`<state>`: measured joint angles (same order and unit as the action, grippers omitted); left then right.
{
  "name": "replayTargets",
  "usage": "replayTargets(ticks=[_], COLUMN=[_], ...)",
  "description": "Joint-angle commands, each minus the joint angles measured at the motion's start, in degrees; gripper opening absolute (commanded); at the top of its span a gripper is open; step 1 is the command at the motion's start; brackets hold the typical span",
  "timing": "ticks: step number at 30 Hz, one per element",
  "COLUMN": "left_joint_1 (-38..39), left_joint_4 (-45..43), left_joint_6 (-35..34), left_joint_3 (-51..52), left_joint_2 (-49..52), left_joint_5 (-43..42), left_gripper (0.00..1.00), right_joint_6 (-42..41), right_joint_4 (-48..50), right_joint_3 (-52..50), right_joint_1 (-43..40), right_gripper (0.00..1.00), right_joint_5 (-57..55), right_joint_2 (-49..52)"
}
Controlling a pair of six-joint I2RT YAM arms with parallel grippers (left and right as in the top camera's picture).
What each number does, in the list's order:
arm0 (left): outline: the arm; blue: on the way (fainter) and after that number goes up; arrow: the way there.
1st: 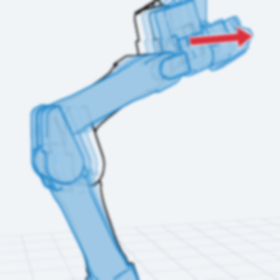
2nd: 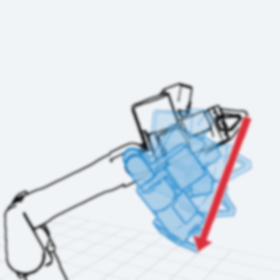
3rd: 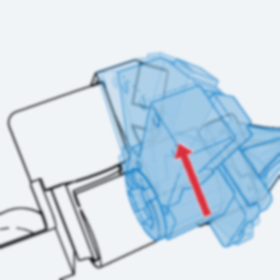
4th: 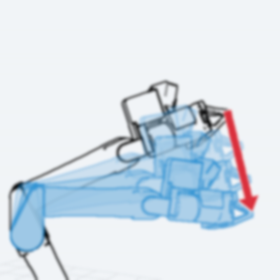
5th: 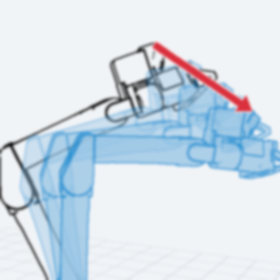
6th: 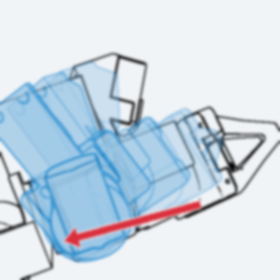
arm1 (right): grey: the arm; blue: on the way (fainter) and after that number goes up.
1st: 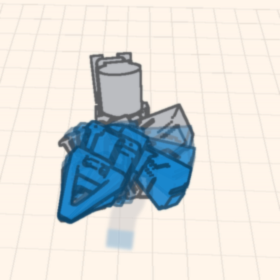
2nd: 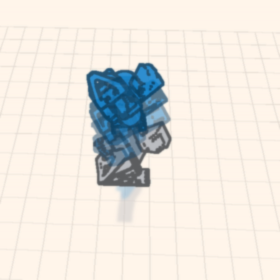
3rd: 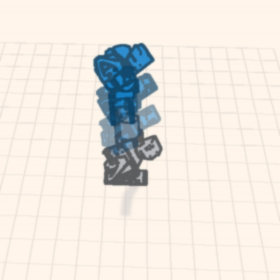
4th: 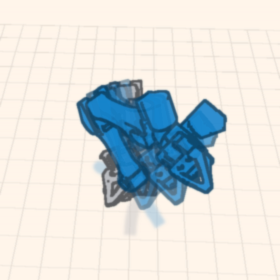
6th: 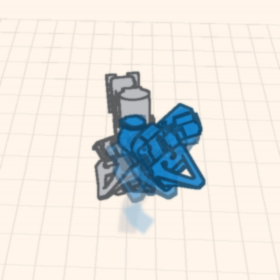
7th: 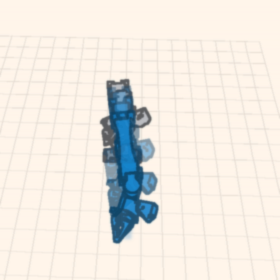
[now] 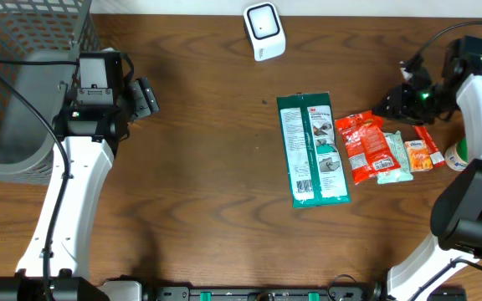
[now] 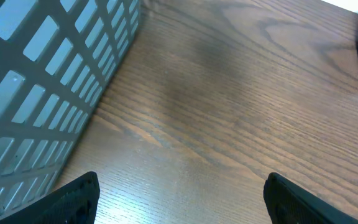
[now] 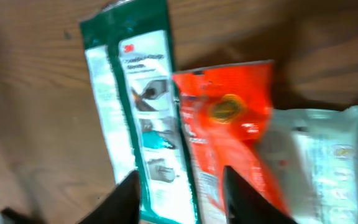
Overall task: Scan the item barcode
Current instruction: 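Carry the red bag right and set it beside the wipes pack, then move the right gripper left to the green glove pack edge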
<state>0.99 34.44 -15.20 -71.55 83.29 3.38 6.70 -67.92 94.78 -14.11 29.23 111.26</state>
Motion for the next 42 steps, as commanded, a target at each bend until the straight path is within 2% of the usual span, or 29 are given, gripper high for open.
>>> replayTargets(ticks=[1, 6, 13, 23, 25, 32, 34, 39, 42], left_joint_1=[-0.2, -0.2, -0.2, -0.2, -0.2, -0.2, -0.2, -0.2, -0.2], left_joint_4=[0.0, 0.0, 0.0, 0.0, 0.0, 0.0, 0.0, -0.2, 0.3], left_joint_6=[-0.1, -0.1, -0.1, -0.1, -0.1, -0.1, -0.1, -0.2, -0.1], left_joint_3=[0.1, 0.1, 0.1, 0.1, 0.1, 0.1, 0.1, 0.1, 0.1], left_joint_2=[0.7, 0.7, 0.7, 0.7, 0.7, 0.7, 0.7, 0.7, 0.7], left_joint_5=[0.5, 0.5, 0.5, 0.5, 0.5, 0.5, 0.5, 0.1, -2.8], left_gripper=[0.85, 0.85, 0.85, 0.85, 0.85, 0.85, 0.85, 0.85, 0.85], right_joint_6=[-0.5, -0.6, -6.9, -9.9, -9.9, -3.5, -3.4, -3.4, -3.4], right_joint_4=[1.7, 8.9, 20.0, 21.4, 21.2, 19.3, 19.4, 18.8, 17.9], right_joint_3=[-3.1, -10.0, -19.6, -21.2, -20.5, -17.3, -17.1, -17.2, -17.3], right_joint_1=[3.2, 7.5, 12.3, 11.8, 11.6, 13.0, 13.2, 13.3, 13.3], right_gripper=[0.29, 0.29, 0.25, 0.22, 0.23, 0.38, 0.43, 0.57, 0.59], right_joint_5=[1.2, 0.3, -14.9, -37.9, -37.2, -8.4, -3.8, -1.8, -2.0], right_joint_2=[0.0, 0.0, 0.0, 0.0, 0.0, 0.0, 0.0, 0.0, 0.0])
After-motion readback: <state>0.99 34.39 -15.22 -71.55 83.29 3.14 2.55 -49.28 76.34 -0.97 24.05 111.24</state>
